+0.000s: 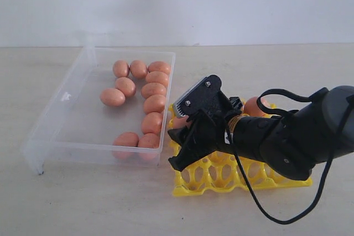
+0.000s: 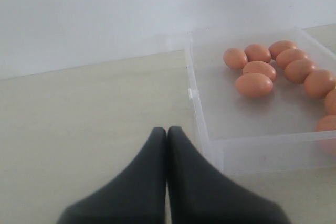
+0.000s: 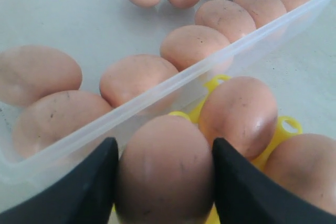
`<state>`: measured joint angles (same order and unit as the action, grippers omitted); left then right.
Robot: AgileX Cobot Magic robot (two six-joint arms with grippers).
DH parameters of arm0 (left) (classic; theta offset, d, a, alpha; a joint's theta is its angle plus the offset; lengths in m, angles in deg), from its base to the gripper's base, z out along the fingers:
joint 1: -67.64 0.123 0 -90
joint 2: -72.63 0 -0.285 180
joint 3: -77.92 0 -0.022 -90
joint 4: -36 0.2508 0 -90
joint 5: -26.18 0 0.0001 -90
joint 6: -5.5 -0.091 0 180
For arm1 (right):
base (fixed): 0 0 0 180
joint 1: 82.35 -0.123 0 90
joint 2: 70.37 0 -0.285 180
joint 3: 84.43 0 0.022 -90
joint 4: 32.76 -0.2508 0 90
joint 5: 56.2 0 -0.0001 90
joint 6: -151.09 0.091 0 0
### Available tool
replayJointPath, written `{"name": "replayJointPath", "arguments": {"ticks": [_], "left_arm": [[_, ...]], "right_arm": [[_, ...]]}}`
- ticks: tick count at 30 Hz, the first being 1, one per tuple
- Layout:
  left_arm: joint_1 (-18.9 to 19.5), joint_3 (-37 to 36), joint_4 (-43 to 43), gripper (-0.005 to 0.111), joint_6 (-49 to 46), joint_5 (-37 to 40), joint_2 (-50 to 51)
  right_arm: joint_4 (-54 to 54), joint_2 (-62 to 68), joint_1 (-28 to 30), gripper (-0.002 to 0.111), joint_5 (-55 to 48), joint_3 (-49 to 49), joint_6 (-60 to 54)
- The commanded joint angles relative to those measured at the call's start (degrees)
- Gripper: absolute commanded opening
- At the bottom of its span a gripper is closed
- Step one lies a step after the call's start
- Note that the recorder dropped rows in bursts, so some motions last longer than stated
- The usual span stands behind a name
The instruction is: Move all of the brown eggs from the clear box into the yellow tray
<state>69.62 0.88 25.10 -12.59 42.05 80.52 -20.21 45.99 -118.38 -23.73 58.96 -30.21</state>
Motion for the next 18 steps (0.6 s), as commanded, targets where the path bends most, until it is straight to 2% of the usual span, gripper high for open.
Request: {"name": "replayJointPath", "arguments": {"ticks": [1, 11, 18], "left_arm": [[-0.51, -0.18, -0.41, -0.004, 0.52, -0.97, -0.10], [-0.51, -0.18, -0.41, -0.004, 0.52, -0.97, -0.10], [-0.51, -0.18, -0.41, -0.004, 0.52, -0.97, -0.10]], "right_arm": [[-0.52, 0.09, 0.21, 0.059, 0.33, 0.16, -0.90], [-0.52, -0.09, 0.21, 0.061, 0.81, 0.16, -0.90], [-2.28, -4.37, 0.21, 0.061, 6.58, 0.16, -0.90]]}}
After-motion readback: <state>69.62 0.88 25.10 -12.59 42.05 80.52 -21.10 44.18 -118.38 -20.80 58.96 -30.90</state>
